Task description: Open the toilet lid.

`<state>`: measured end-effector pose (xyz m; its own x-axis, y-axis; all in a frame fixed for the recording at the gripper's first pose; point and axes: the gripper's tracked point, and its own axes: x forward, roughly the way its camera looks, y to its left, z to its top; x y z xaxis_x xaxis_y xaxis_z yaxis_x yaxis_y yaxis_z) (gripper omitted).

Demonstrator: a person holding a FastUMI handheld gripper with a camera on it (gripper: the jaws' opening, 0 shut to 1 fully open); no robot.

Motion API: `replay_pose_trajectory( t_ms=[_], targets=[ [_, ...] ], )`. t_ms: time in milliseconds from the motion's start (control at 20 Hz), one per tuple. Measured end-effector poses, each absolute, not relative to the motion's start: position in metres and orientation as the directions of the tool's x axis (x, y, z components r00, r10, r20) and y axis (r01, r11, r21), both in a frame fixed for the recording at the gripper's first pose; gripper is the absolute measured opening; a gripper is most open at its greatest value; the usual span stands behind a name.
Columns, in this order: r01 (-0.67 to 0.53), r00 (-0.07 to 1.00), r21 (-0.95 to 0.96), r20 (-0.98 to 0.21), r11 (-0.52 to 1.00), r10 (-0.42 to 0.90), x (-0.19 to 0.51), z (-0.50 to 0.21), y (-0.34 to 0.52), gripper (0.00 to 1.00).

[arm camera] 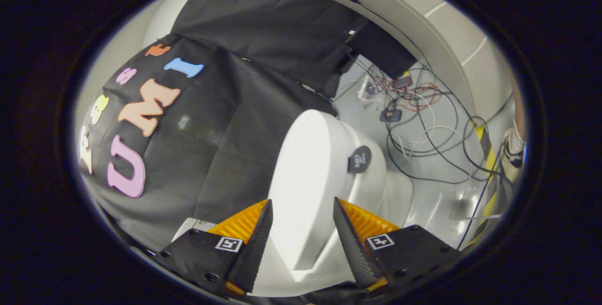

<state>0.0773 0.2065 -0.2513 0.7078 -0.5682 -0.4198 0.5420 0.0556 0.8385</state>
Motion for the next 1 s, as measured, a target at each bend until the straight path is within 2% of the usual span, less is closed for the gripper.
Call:
replay_pose_trajectory(
  t_ms=[250,500,850,1000],
  targets=[
    [0.539,0.695,0.841,-0.472,-0.041,-0.542,0.076,-0.28,0.204,0.81],
    [0.472,0.675,0.867,-0.473,-0.162,-0.566,0.075,-0.302,0.16,0.81],
    [0.417,0.682,0.885,-0.456,-0.209,-0.571,0.085,-0.313,0.119,0.81],
    [0.413,0.668,0.876,-0.478,-0.25,-0.571,0.082,-0.326,0.113,0.68]
  ],
)
